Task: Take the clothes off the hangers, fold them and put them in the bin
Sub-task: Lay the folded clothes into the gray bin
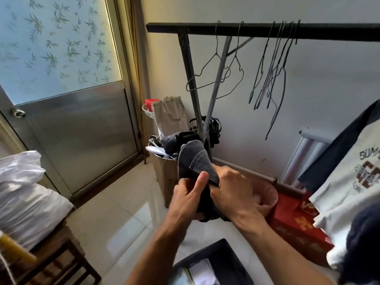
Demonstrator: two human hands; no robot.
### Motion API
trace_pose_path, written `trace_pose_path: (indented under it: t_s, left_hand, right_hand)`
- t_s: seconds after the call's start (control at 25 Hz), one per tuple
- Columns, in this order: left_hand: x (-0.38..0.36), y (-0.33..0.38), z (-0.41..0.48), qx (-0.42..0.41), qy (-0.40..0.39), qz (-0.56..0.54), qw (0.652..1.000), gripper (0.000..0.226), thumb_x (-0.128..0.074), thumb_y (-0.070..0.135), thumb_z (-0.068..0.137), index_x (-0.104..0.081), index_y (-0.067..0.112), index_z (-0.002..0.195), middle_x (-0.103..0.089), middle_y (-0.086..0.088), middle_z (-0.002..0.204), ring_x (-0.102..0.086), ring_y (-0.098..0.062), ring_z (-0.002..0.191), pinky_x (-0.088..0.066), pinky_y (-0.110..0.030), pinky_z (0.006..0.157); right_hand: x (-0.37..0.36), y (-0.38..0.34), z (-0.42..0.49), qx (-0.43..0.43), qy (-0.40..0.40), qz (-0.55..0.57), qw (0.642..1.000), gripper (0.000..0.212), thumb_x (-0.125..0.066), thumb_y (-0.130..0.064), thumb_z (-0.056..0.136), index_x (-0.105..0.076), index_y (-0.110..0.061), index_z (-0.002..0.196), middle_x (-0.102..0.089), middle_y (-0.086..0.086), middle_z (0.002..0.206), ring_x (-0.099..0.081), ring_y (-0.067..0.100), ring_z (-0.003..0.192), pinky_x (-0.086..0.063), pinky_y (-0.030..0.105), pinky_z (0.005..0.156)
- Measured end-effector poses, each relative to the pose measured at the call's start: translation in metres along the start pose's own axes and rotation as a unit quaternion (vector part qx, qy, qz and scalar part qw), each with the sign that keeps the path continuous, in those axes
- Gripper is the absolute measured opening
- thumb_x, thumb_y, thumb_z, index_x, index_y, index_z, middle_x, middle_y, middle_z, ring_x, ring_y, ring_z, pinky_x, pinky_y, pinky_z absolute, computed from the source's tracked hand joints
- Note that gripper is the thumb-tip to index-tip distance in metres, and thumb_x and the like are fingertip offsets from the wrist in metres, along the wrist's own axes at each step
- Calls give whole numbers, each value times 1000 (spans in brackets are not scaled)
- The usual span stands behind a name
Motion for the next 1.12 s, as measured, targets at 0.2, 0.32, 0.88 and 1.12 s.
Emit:
trace_pose_path:
  t_s: [0.2,0.32,0.88,1.12]
  left_hand:
    - [24,-10,9,29,3,-232,972,64,-67,52,75,-55,20,129,-70,-8,115,-69,-26,102,-59,-36,74]
    - [55,-12,9,39,-13,-286,957,39,-57,34,88,-64,7,115,-74,-16,100,-72,-24,84,-59,-33,69]
    - [56,-62,35,105,-44,-394,912,47,-87,32,45,-77,10,86,-73,-16,91,-72,-29,79,-59,-39,71]
    - [31,-100,71,149,66,-243,956,42,-73,40,74,-72,10,104,-75,-13,101,-72,-25,87,-59,-34,74]
  right_hand:
    - [-46,-46,-26,54,-38,55,996,70,-54,-43,90,-30,-16,150,-39,5,145,-50,24,125,-42,32,103]
    - [-50,-62,-37,74,-78,135,985,81,-53,-53,89,-16,-20,153,-35,1,144,-55,22,119,-44,29,100]
    - [-105,33,3,-294,-311,653,625,61,-44,-63,88,-73,-14,110,-70,13,114,-66,29,109,-49,40,91]
    - [-145,119,35,-319,-201,623,686,58,-62,-38,82,-61,9,115,-66,30,112,-67,38,91,-54,49,84]
Point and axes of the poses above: each hand's wrist, its own z-axis towards the middle knuckle, its own x-axis out of the back of the hand, y = z × x, the point moved 5 cm from there along z, towards the middle knuckle
